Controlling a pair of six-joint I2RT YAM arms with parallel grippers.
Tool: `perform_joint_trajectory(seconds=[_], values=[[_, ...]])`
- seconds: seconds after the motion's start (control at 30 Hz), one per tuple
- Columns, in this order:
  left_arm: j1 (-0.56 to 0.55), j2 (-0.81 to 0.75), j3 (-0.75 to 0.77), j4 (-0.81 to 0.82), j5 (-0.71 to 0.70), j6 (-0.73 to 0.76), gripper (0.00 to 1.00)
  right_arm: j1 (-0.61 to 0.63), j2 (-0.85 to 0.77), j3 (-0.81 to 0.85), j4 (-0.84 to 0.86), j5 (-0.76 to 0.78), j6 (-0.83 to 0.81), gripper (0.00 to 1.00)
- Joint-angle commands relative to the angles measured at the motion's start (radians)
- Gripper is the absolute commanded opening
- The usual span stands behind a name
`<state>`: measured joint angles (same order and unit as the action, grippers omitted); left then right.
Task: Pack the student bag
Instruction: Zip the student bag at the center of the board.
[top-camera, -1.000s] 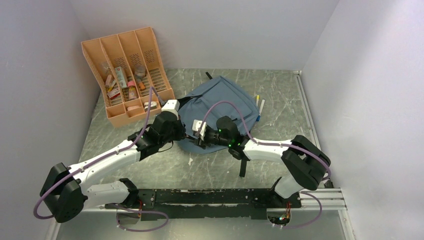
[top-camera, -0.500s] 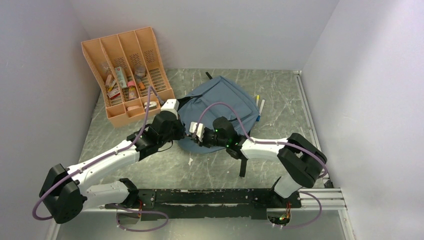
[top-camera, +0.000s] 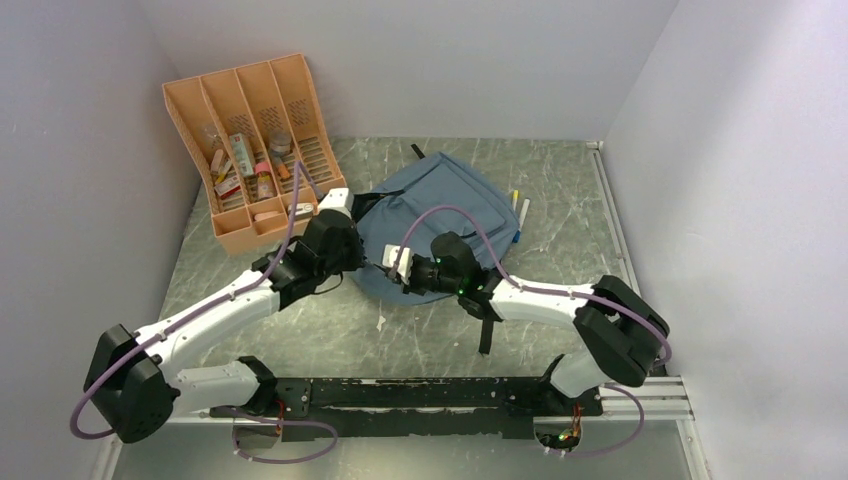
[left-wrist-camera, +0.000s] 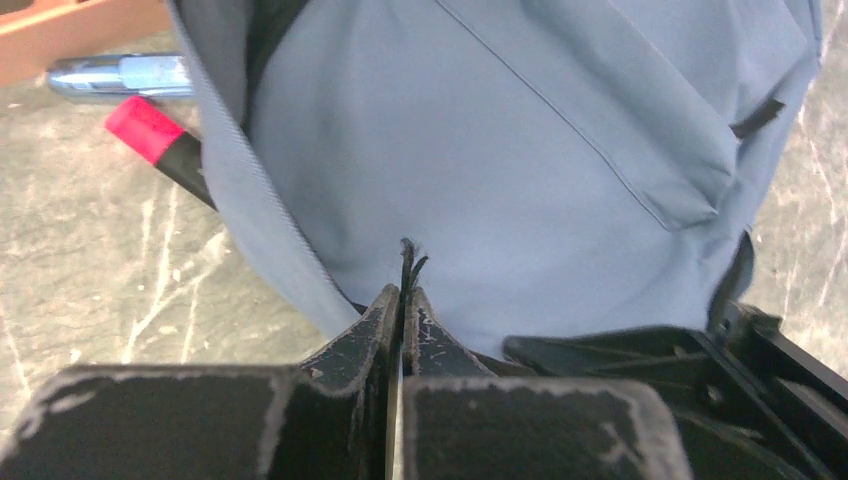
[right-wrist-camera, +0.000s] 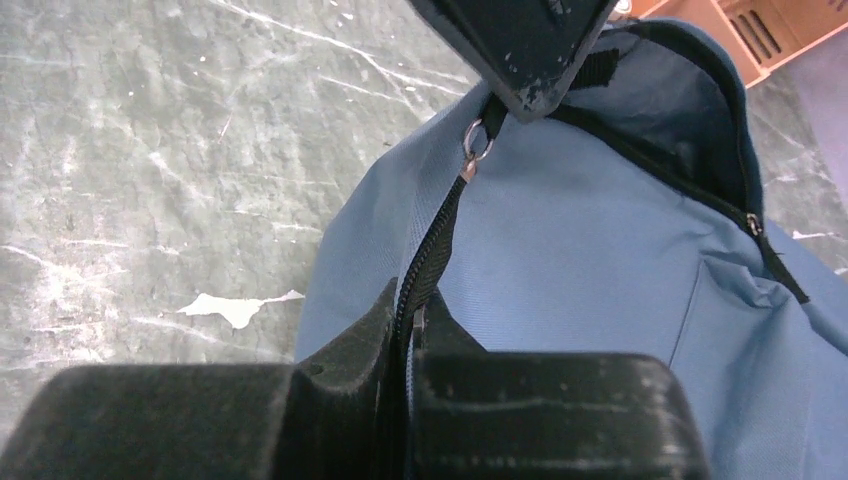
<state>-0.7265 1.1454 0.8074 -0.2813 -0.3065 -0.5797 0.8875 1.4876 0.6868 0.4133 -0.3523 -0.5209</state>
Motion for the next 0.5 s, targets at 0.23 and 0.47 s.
perform_joint_trajectory(seconds=[0.23, 0.47], values=[[0.159, 0.013, 0.109, -0.041, -0.164, 0.081, 0.05, 0.008, -0.103, -0.030, -0.215, -0.008, -0.050, 0.00], [0.234, 0.111, 0.177, 0.018, -0.165, 0.135, 0.05, 0.045, -0.090, 0.029, -0.393, 0.001, -0.119, 0.00]])
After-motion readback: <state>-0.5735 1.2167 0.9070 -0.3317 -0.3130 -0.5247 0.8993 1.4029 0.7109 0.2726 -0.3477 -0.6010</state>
